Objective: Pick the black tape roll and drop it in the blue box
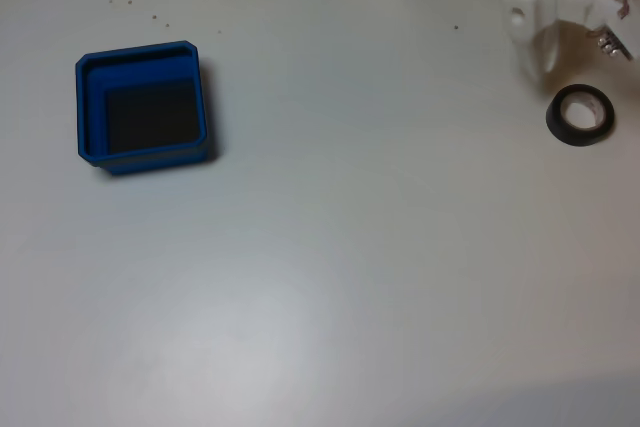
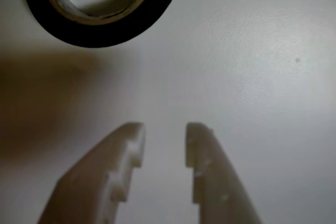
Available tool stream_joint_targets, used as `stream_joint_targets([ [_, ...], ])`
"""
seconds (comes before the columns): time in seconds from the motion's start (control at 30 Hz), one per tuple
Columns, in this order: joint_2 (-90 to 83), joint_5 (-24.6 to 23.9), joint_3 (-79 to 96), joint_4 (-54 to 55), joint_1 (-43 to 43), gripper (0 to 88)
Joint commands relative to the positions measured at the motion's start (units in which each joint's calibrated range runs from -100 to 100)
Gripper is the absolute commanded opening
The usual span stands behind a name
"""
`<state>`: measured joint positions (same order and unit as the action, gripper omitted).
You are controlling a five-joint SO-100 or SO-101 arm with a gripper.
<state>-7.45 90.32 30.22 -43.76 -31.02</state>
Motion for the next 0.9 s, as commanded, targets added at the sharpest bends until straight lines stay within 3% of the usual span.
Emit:
stream_joint_targets([
  [0.0,2.18,0.13,-5.16,-0.46,-0.19,1.4],
  [0.27,4.86,0.13,-8.3,-1.87,-0.29,1.5],
  [0.5,9.54,-0.04,-20.61,-12.59,0.3,2.0],
  [0.73,18.24,-8.54,-31.48,-19.11,-0.29,3.8],
  [0.87,21.08,-9.68,-33.01,-19.11,-0.39,8.5],
])
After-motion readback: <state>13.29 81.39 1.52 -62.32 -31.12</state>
